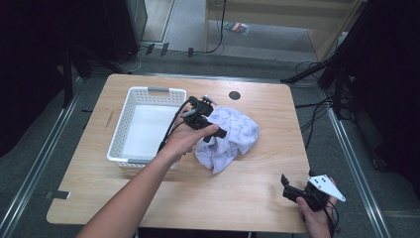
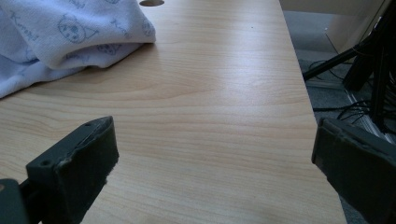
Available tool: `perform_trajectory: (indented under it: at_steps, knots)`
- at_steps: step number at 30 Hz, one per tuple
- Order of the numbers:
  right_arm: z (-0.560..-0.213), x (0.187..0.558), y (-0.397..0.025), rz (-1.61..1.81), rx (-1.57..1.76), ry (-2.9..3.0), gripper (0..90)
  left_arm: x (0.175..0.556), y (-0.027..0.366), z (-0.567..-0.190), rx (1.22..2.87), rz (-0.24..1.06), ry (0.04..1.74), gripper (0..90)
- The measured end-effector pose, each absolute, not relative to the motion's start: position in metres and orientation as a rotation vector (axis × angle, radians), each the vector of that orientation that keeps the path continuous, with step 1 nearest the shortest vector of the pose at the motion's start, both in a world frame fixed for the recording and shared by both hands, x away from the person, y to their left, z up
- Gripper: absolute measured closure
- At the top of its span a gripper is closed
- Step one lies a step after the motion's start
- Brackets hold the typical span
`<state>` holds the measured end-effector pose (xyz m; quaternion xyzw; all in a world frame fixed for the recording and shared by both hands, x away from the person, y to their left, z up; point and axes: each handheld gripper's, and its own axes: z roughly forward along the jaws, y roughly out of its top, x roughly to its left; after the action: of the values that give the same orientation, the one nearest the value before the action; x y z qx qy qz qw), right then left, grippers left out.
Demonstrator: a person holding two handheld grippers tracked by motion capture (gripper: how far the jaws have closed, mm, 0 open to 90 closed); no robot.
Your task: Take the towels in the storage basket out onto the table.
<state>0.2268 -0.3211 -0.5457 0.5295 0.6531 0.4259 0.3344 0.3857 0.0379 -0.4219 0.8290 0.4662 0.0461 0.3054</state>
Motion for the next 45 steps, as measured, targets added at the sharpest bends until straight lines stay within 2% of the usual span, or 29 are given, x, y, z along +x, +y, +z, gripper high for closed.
perform_trajectory:
  at_steps: [18,32,45]
  knots:
    - [-0.546,0.227,-0.321,1.108,1.379,1.706,0.4,0.371,0.089,-0.396,2.127,0.249,1.262,0.0]
    - [-0.546,0.227,-0.32,1.102,1.381,1.709,0.6,0.365,0.134,-0.397,2.093,0.355,1.328,0.0]
    - [-0.546,0.228,-0.32,1.094,1.383,1.712,0.6,0.356,0.178,-0.399,2.055,0.392,1.383,0.0]
